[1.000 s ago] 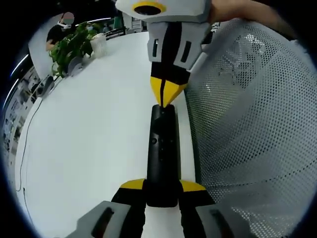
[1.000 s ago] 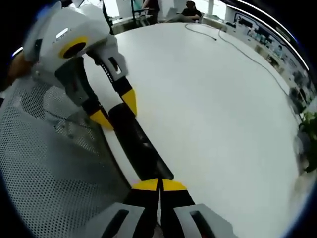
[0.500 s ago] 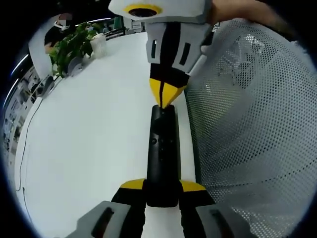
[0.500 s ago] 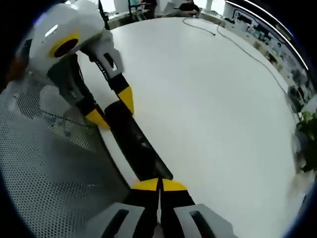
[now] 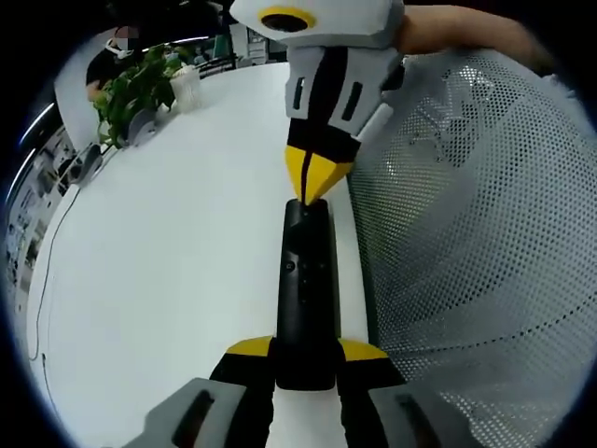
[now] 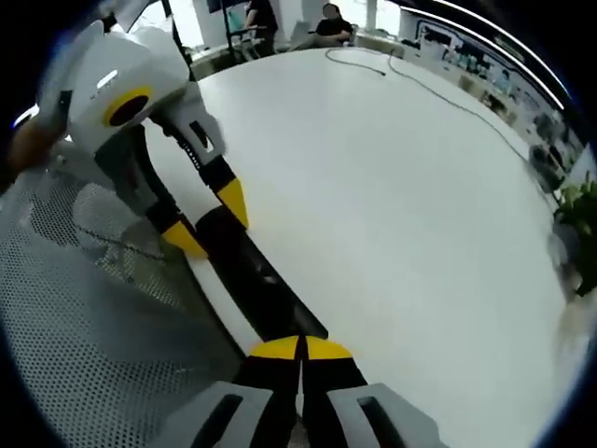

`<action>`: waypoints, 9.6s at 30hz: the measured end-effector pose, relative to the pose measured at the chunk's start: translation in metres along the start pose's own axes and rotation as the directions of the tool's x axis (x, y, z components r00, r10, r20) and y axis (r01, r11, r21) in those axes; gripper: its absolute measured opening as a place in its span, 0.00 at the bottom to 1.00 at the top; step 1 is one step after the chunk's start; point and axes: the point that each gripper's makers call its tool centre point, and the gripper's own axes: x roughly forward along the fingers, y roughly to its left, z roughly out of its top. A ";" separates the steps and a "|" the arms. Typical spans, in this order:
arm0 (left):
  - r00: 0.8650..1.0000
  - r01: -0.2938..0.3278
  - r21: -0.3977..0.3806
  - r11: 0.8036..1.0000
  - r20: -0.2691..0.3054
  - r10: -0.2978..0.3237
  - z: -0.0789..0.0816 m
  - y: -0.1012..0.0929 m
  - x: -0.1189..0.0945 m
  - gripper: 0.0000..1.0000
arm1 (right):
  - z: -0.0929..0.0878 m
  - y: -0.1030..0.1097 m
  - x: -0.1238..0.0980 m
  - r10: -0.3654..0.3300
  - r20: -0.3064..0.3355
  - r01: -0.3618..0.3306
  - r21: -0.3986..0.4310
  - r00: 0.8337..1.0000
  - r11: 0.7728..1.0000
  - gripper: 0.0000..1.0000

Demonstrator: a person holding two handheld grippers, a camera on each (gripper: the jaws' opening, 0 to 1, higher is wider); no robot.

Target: Press the specified remote control buttons in sequence, fully releasing each button before pressing the next.

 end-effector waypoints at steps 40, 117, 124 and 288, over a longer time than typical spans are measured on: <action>1.000 0.005 0.001 1.000 0.002 -0.005 0.000 0.000 0.000 0.25 | 0.007 0.005 0.005 0.020 -0.006 -0.021 -0.225 1.000 0.974 0.00; 1.000 0.005 -0.002 1.000 0.013 -0.005 0.000 0.000 0.000 0.25 | 0.010 0.017 0.011 0.096 0.004 -0.087 -0.376 0.995 0.923 0.09; 1.000 0.006 -0.002 1.000 0.014 -0.006 0.000 0.000 0.000 0.25 | 0.011 0.017 0.013 0.079 -0.026 -0.083 -0.391 0.997 0.917 0.07; 0.999 0.005 -0.018 1.000 0.032 -0.004 0.000 0.000 0.000 0.25 | 0.012 0.013 0.011 0.097 0.026 -0.081 -0.372 0.995 0.925 0.00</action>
